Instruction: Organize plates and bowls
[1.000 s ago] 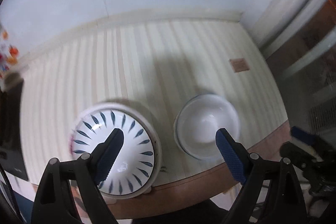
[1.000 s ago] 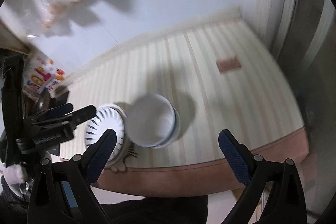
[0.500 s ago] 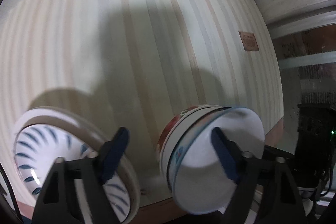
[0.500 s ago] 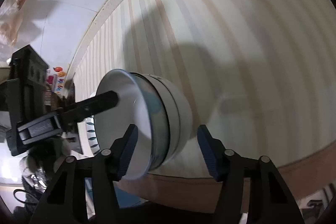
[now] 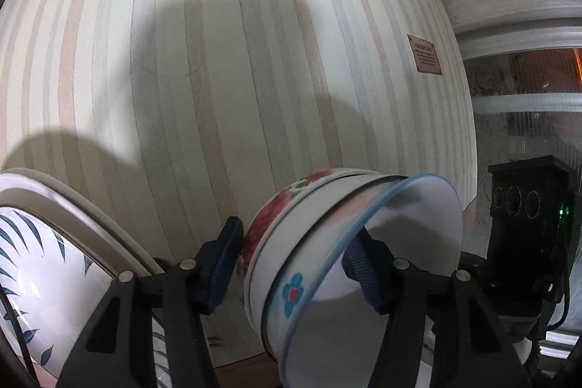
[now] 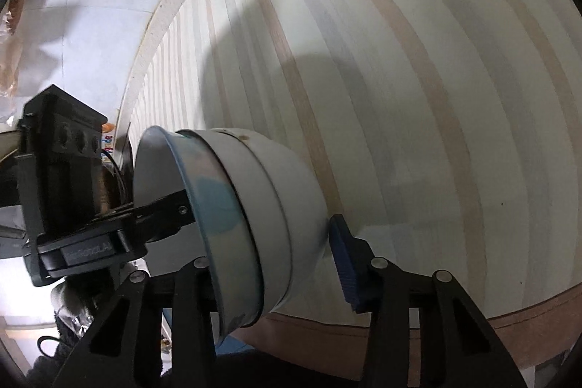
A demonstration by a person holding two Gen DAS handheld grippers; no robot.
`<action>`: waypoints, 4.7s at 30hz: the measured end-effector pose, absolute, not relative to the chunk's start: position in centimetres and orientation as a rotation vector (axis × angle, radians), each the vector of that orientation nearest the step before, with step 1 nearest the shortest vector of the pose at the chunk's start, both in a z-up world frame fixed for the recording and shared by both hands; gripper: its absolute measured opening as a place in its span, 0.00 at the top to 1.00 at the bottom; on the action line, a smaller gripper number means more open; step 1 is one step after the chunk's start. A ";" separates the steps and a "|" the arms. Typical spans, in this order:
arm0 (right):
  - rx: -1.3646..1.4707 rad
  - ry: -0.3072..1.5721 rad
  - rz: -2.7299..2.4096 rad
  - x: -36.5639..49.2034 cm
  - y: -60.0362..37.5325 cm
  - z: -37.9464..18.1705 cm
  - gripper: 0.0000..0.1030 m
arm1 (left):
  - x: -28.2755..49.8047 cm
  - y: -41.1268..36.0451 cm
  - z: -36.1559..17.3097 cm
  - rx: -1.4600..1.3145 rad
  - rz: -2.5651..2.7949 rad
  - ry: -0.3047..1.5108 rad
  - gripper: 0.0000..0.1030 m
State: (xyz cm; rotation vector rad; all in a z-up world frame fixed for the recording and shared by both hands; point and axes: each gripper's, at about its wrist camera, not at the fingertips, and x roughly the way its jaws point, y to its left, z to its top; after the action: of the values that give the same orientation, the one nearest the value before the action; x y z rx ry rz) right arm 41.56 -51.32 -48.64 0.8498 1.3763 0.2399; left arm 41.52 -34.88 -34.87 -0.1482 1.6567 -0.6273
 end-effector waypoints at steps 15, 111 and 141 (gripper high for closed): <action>0.848 1.386 0.230 41.7 -50.2 -48.0 0.54 | 41.0 -34.3 -34.1 -0.108 -0.596 1.630 0.46; 0.198 1.129 0.224 39.4 -30.2 -27.2 0.07 | 34.4 -12.5 -19.6 -0.085 -0.150 1.217 0.11; 0.168 0.761 0.145 15.3 -29.3 -13.5 0.03 | 14.5 -10.8 -5.9 -0.020 -0.086 0.811 0.00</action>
State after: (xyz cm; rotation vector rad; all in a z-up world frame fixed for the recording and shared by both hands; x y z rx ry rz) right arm 15.33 -29.30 -13.47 0.1682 0.7610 0.1452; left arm 14.52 -10.81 -5.92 -0.0195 0.8110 -0.0860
